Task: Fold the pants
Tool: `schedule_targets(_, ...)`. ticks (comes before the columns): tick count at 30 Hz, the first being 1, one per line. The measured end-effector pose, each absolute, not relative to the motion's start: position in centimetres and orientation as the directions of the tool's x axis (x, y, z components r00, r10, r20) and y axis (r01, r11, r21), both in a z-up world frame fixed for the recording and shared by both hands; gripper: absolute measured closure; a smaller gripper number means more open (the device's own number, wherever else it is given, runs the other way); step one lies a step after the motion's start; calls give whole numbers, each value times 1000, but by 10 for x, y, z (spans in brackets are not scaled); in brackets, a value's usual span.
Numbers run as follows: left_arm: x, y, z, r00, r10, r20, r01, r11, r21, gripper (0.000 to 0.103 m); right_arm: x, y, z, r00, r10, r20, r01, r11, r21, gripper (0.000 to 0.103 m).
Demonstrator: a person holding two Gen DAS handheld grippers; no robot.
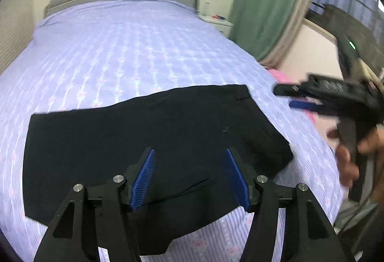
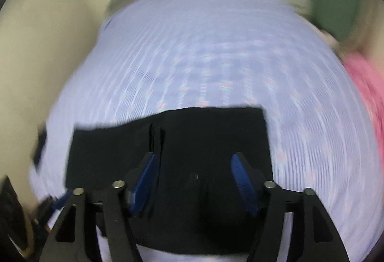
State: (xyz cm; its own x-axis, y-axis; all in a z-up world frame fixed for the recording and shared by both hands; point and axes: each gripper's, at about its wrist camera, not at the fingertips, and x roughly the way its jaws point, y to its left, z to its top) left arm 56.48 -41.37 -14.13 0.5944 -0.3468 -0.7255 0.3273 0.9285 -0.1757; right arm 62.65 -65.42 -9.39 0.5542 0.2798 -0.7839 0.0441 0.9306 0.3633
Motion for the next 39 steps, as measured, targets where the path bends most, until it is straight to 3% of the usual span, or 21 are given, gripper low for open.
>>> schedule_targets(5,581,-405,-134,447,-503,-740,503,825,-258,43,533,-668,-108,624,225,-748,337,787,518,27)
schedule_targets(7,597,-409,-133,369,-549,-750,574,769,-280,42,506,-670,-118,649,208,-732,419,705,572,22)
schedule_targets(12,657,-434,-135,244,-578,-779,793,582,-183,38,461,-671,-156,728,71,-682,591,438,677,18)
schedule_targets(17,716,-476,-146,158,-524,-837,916,394,-73,38,455,-660,-198,738,-23,-675,661,230,715,18)
schedule_targets(19,740,-499,-150,72,-506,-860,952,291,-92,38,461,-653,-211,739,-44,-672,668,170,724,18)
schedule_targets(26,812,-574,-175,-102,-410,-906,975,139,-172,38,477,-649,-227,709,-108,-696,704,140,696,18)
schedule_targets(36,838,-632,-221,-266,-216,-939,963,-8,-271,38,508,-666,-235,714,-109,-691,698,190,691,17)
schedule_targets(39,840,-639,-238,-242,-156,-958,970,-26,-240,38,515,-667,-237,710,-81,-699,696,227,681,17)
